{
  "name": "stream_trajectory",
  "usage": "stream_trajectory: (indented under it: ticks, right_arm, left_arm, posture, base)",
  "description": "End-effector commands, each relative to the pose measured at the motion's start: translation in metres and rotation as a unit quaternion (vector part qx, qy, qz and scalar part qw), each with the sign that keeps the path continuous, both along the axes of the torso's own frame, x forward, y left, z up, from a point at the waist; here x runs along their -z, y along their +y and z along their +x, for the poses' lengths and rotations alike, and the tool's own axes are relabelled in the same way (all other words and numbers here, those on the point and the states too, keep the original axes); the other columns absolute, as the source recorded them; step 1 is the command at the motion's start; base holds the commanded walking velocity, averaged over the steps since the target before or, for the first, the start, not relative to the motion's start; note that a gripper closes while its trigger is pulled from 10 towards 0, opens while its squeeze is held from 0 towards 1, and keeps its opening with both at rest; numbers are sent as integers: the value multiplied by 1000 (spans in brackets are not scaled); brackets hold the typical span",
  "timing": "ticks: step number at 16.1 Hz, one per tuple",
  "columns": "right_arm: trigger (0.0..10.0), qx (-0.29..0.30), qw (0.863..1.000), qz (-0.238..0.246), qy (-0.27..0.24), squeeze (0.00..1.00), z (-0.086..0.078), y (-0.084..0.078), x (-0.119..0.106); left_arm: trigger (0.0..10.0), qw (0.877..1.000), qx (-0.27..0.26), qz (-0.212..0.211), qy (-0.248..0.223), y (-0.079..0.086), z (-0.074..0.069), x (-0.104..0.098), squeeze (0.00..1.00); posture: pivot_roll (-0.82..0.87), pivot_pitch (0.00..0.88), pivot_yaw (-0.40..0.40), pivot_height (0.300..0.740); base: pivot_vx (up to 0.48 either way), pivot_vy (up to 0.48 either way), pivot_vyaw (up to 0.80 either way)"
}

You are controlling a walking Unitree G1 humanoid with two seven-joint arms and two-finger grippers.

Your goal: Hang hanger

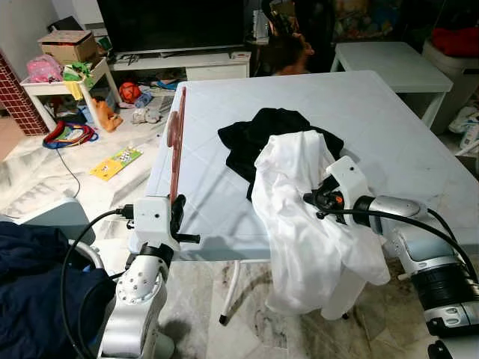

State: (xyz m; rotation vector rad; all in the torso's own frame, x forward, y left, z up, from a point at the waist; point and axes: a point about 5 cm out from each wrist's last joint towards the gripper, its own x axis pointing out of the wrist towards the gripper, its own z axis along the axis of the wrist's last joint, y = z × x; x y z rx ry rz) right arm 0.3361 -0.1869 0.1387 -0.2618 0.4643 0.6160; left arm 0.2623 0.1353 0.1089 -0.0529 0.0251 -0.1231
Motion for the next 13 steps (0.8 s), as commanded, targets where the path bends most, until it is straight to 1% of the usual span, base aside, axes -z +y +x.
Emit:
stream_trajectory:
  ticks: [1,3,4,5,6,7,8,10,11,12,13]
  right_arm:
    - [4471,-7,1000,-5,-9,0,2,2,-7]
    - [4824,-11,1000,-6,-9,0,1,4,-7]
    - [7098,-15,1000,0,-8,0,0,5,-7]
    - [10000,-21,1000,7,-8,0,0,6,-10]
    - [10000,-20,999,26,-8,0,1,5,-17]
    - [10000,-20,999,40,-11,0,3,2,-25]
    - [10000,-18,999,44,-18,0,5,-3,-32]
    - [10000,-19,998,43,-29,0,7,-13,-45]
    - [10000,-15,998,40,-35,0,9,-21,-50]
    - [10000,-10,998,43,-34,1000,9,-23,-50]
    - [10000,-19,998,48,-29,1000,7,-20,-49]
  left_arm:
    - [0,1000,6,-9,-5,-1,-1,-1,0]
    - [0,1000,4,-5,0,1,-1,0,0]
    - [0,1000,3,-3,1,2,-2,1,0]
    - [0,1000,4,2,2,2,-1,1,0]
    - [10000,1000,1,6,13,3,-1,3,0]
    - [10000,1000,1,5,15,3,0,4,0]
    - [10000,1000,2,6,15,2,0,4,0]
    - [10000,1000,5,6,15,1,0,4,0]
    - [10000,1000,7,7,16,1,0,5,0]
    - [10000,1000,7,8,17,1,0,5,0]
    - [10000,1000,8,8,18,0,0,5,0]
  posture:
    - [-141,0,66,740]
    - [-138,0,65,740]
    - [-138,0,65,740]
    - [-137,0,63,740]
    - [-137,0,63,740]
    - [-139,0,63,740]
    - [-140,0,63,740]
    - [-142,0,63,740]
    - [-142,0,63,740]
    - [-142,0,63,740]
    - [-142,0,63,740]
  base:
    - [0,0,0]
    - [0,0,0]
    - [0,0,0]
    - [0,0,0]
    - [0,0,0]
    - [0,0,0]
    - [0,0,0]
    - [0,0,0]
    - [0,0,0]
    - [0,0,0]
    - [0,0,0]
